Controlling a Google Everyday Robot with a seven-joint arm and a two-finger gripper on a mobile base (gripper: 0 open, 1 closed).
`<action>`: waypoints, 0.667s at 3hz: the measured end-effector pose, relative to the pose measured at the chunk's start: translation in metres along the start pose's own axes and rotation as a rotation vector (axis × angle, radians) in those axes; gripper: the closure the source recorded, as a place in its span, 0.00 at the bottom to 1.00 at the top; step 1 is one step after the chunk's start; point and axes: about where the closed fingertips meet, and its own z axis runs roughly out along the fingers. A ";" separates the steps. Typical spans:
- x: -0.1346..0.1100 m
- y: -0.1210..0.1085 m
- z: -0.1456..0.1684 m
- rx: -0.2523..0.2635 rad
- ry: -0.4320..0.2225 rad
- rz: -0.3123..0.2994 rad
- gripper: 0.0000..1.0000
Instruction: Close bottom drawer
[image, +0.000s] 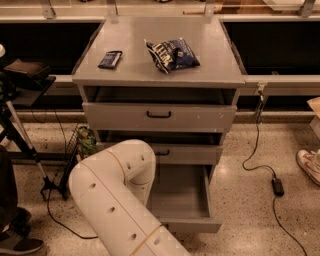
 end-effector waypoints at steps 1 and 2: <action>0.002 -0.016 0.009 0.012 0.022 0.003 1.00; 0.004 -0.028 0.016 0.017 0.043 0.011 0.86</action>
Offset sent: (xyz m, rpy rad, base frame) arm 0.0459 -0.0047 -0.0242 -0.0719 0.0152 -0.0315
